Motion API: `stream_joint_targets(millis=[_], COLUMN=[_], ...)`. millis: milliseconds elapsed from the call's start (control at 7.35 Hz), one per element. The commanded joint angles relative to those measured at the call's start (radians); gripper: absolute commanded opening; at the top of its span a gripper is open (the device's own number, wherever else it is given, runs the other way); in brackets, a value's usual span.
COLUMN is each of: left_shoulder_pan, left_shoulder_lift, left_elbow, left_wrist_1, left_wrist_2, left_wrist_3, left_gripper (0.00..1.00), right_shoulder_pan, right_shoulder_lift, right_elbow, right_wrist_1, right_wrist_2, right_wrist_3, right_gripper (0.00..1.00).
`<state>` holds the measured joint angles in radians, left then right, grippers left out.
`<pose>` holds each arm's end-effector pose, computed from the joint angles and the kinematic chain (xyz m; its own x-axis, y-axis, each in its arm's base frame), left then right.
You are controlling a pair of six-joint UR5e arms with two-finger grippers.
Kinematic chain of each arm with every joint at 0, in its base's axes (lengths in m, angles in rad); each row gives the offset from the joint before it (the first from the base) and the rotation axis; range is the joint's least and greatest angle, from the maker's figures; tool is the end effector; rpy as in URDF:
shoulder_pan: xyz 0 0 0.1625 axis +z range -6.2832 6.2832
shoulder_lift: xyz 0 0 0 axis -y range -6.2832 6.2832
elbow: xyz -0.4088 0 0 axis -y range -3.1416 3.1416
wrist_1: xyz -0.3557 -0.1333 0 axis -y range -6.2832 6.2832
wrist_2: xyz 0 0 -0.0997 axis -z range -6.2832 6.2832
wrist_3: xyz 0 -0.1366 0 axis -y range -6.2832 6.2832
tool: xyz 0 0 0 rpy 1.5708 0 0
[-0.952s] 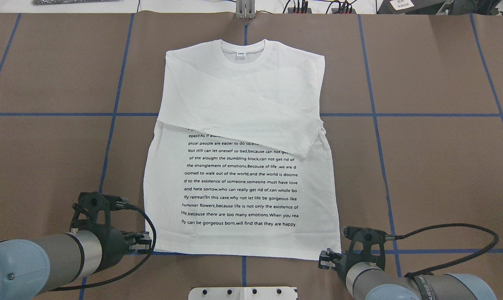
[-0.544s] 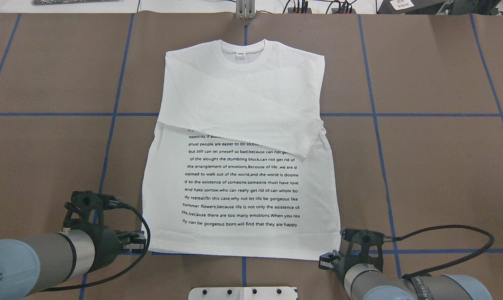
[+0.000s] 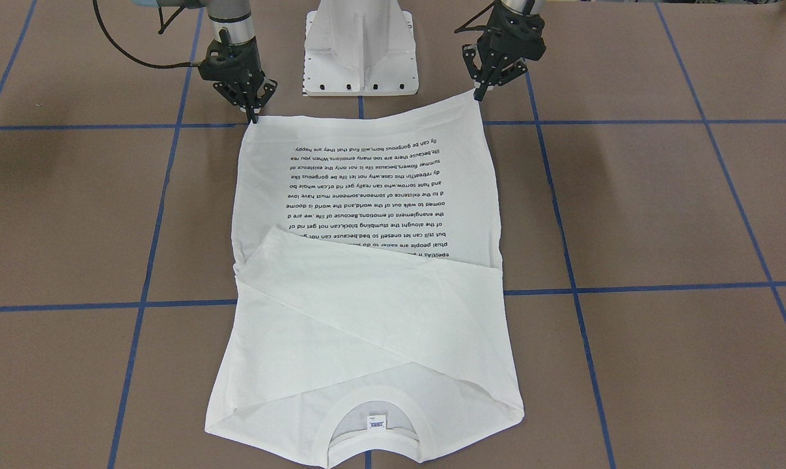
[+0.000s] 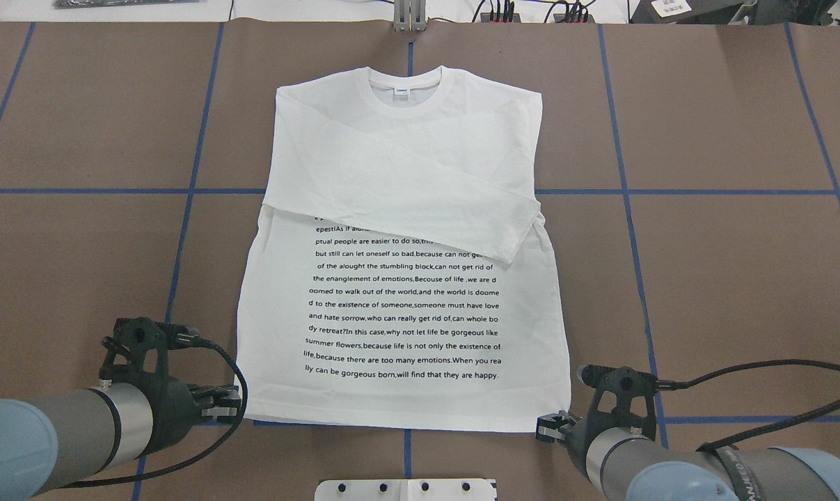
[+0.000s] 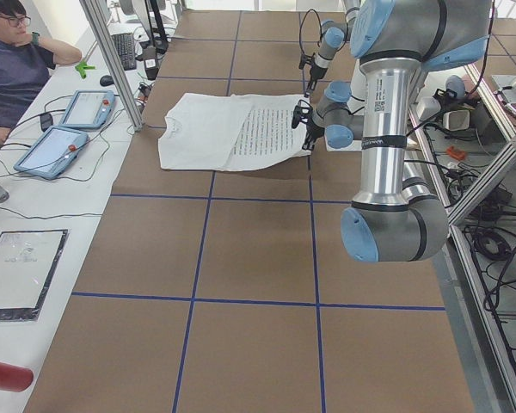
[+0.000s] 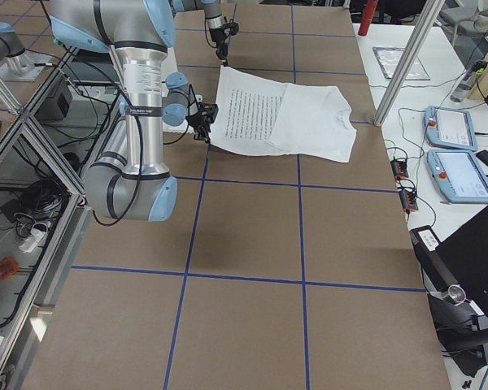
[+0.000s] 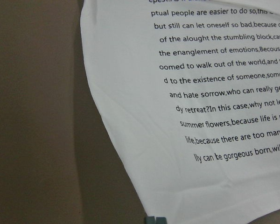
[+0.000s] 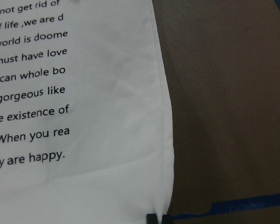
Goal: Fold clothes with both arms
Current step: 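Lift the hem with both grippers and fold it toward the collar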
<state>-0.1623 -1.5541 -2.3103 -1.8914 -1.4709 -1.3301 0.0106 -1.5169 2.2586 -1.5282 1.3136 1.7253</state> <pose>0.3982 -0.2141 0.3182 0.5409 0.1518 -0.8273 0.1204 0.9595 0.2547 -0.4464 -0.1728 0.3535 0.6702 0.1559 0.7256 -0.2966 0.9525 0.0692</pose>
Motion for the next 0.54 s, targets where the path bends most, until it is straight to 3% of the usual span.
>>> stream_joint_targets(millis=[0, 136, 272, 408], left_shoulder_pan=[0.001, 0.003, -0.002, -0.008], left_shoulder_lift=[-0.004, -0.009, -0.021, -0.059], left_elbow=[-0.151, -0.278, -0.360, -0.368], left_wrist_1=[0.152, 0.278, 0.360, 0.415], left_wrist_2=[-0.070, -0.138, -0.169, -0.208], left_wrist_3=[0.002, 0.002, 0.005, 0.025], left_gripper=[0.00, 0.00, 0.00, 0.00], right_shoulder_pan=[0.011, 0.014, 0.066, 0.127], right_shoulder_lift=[0.003, 0.041, 0.126, 0.192], right_elbow=[0.329, 0.460, 0.473, 0.464], right_wrist_1=[-0.341, -0.500, -0.585, -0.648], right_wrist_2=[0.109, 0.168, 0.241, 0.272], right_wrist_3=[-0.001, -0.001, -0.001, -0.024], right_gripper=[0.00, 0.00, 0.00, 0.00])
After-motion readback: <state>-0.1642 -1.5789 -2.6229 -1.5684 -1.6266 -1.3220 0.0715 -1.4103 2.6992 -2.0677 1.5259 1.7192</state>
